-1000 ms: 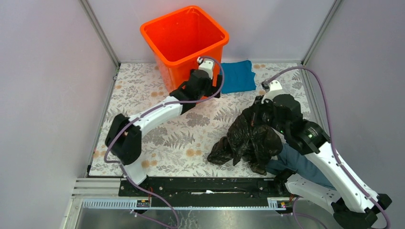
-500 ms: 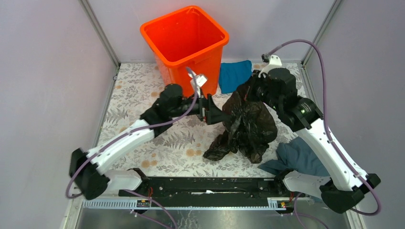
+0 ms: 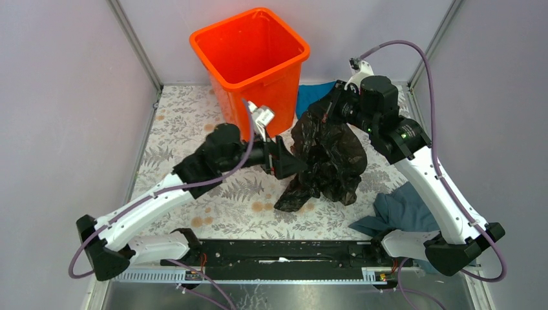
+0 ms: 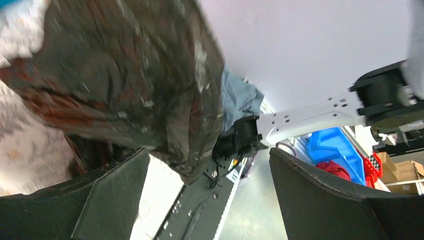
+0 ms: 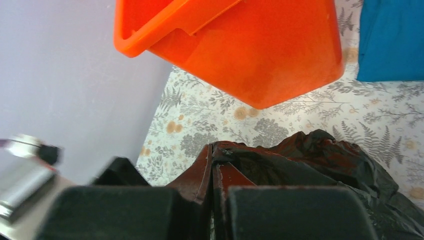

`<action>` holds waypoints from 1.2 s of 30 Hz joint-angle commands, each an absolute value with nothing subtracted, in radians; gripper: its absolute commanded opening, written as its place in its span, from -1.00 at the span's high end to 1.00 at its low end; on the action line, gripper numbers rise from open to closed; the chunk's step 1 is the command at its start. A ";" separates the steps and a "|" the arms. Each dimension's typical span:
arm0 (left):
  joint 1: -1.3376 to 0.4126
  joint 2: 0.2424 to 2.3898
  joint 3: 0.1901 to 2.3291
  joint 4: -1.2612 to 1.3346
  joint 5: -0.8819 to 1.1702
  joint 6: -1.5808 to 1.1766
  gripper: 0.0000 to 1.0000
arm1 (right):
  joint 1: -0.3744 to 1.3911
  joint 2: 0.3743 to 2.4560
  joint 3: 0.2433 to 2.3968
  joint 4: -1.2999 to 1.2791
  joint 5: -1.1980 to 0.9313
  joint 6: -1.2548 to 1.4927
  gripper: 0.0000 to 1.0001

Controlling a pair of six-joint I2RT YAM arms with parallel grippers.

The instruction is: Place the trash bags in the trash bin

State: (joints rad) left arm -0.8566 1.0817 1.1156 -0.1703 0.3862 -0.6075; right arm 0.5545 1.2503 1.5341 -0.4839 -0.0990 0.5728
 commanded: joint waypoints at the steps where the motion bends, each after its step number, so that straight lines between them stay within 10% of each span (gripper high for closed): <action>1: -1.006 1.090 1.118 -0.240 0.101 -0.591 -0.97 | 0.552 1.244 1.551 -0.402 -0.146 0.608 1.00; 5: -1.122 1.140 1.175 -0.419 -0.261 -0.562 -0.98 | 0.552 1.250 1.544 -0.383 -0.161 0.596 1.00; 12: -1.107 1.181 1.126 -0.324 -0.276 -0.647 -0.93 | 0.551 1.236 1.514 -0.364 -0.159 0.565 0.99; 23: -0.950 1.201 1.161 -0.263 -0.132 -0.653 0.66 | 0.552 1.147 1.448 -0.407 -0.139 0.439 0.82; 25: -0.947 1.188 1.181 -0.307 -0.168 -0.638 1.00 | 0.551 1.131 1.430 -0.432 -0.120 0.389 0.67; 31: -0.917 1.112 1.240 -0.465 -0.260 -0.570 1.00 | 0.551 1.051 1.272 -0.525 -0.168 0.243 0.19; 36: -0.871 1.085 1.325 -0.626 -0.415 -0.563 1.00 | 0.553 0.994 1.163 -0.627 -0.381 0.160 -0.58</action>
